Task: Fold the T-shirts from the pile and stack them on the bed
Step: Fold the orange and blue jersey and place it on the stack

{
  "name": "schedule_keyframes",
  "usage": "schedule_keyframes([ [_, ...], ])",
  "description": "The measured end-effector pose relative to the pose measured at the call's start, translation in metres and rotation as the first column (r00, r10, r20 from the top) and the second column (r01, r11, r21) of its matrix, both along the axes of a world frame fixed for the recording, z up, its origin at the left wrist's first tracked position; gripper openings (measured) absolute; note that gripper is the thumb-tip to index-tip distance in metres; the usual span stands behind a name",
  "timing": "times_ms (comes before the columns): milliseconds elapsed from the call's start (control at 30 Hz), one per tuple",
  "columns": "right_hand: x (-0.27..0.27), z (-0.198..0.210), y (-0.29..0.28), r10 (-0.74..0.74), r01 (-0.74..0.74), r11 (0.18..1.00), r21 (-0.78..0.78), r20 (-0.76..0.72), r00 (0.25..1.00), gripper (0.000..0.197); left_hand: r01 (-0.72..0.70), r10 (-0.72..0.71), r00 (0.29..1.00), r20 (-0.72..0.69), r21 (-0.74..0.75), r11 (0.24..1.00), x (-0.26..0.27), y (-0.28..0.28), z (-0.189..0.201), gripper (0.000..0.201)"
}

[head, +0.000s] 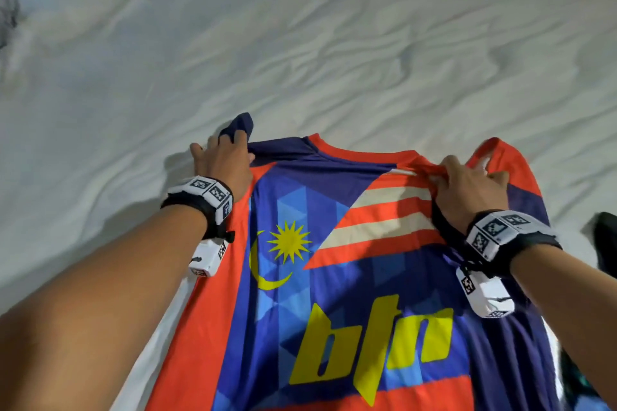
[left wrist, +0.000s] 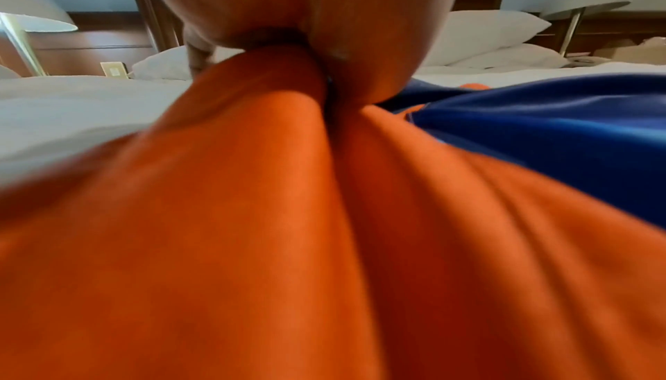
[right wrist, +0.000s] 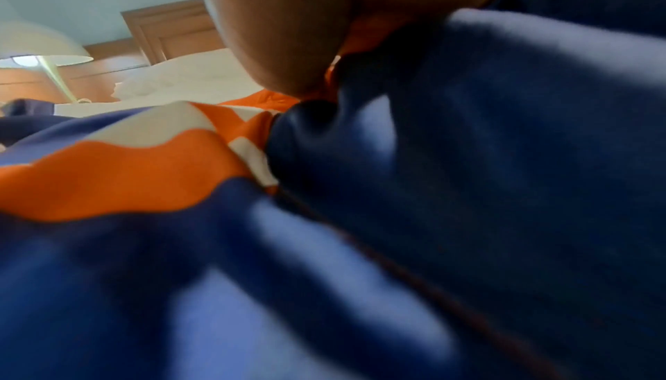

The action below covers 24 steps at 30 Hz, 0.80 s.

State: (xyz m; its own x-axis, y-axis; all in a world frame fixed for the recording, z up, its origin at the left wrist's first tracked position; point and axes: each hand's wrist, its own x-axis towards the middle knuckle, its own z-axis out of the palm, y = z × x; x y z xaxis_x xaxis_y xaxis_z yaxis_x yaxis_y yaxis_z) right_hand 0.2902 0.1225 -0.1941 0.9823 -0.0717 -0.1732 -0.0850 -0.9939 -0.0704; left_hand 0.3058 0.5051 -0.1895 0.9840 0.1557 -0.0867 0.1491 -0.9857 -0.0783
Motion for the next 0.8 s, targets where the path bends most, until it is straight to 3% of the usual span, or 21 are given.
schedule_keyframes([
  [100,-0.004,-0.004,0.005,-0.059,0.058,0.998,0.037,0.024,0.998,0.032,0.056,-0.064,0.995,0.080,0.099,0.994,-0.007,-0.024,0.002,0.044],
  [167,-0.007,-0.004,0.005,-0.113,0.094,0.988,0.125,0.152,0.982,0.039,0.194,-0.208,0.972,0.114,0.124,0.973,-0.018,-0.056,0.004,0.060],
  [233,-0.011,0.003,0.000,-0.176,0.127,0.975,0.180,0.286,0.942,0.037,0.346,-0.353,0.927,0.127,0.076,0.935,-0.035,-0.096,-0.002,0.064],
  [300,-0.014,0.007,-0.014,-0.246,0.196,0.964,0.181,0.325,0.913,0.028,0.452,-0.445,0.885,0.135,-0.028,0.891,-0.052,-0.138,-0.013,0.061],
  [333,-0.015,0.009,-0.022,-0.273,0.232,0.958,0.167,0.296,0.915,0.028,0.481,-0.469,0.874,0.128,-0.078,0.873,-0.058,-0.159,-0.018,0.061],
  [467,-0.024,0.009,-0.051,-0.291,0.284,0.955,0.089,0.083,0.953,0.059,0.446,-0.454,0.891,0.025,-0.237,0.863,-0.067,-0.224,-0.033,0.070],
  [567,-0.023,0.010,-0.075,-0.309,0.289,0.929,0.232,0.050,0.950,0.039,0.413,-0.419,0.907,0.036,-0.268,0.871,-0.067,-0.247,-0.044,0.075],
  [667,-0.024,0.020,-0.099,-0.462,0.403,0.825,0.397,0.063,0.885,0.023,0.416,-0.414,0.908,0.059,-0.237,0.878,-0.066,-0.247,-0.058,0.073],
  [800,-0.036,0.035,-0.139,-0.774,0.638,0.540,0.549,0.026,0.633,0.029,0.414,-0.411,0.910,0.060,-0.216,0.884,-0.064,-0.245,-0.066,0.075],
])
